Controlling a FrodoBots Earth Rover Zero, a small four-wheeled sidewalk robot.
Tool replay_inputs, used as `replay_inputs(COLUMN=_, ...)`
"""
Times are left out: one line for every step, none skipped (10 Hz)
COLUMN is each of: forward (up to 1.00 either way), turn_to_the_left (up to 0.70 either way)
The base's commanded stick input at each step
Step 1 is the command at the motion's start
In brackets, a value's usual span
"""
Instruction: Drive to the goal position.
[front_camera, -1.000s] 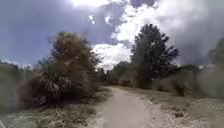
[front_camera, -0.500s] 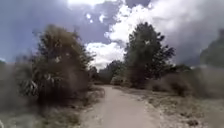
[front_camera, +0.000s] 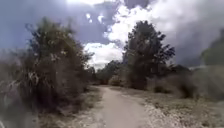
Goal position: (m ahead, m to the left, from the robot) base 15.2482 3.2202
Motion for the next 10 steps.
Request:
replay_inputs(forward=0.85, turn_to_the_left=0.0)
replay_inputs(forward=0.85, turn_to_the_left=0.0)
replay_inputs(forward=0.85, turn_to_the_left=0.0)
replay_inputs(forward=0.85, turn_to_the_left=0.0)
replay_inputs(forward=0.85, turn_to_the_left=0.0)
replay_inputs(forward=0.85, turn_to_the_left=0.0)
replay_inputs(forward=0.85, turn_to_the_left=0.0)
replay_inputs(forward=0.85, turn_to_the_left=0.0)
replay_inputs(forward=0.85, turn_to_the_left=0.0)
replay_inputs(forward=0.85, turn_to_the_left=0.0)
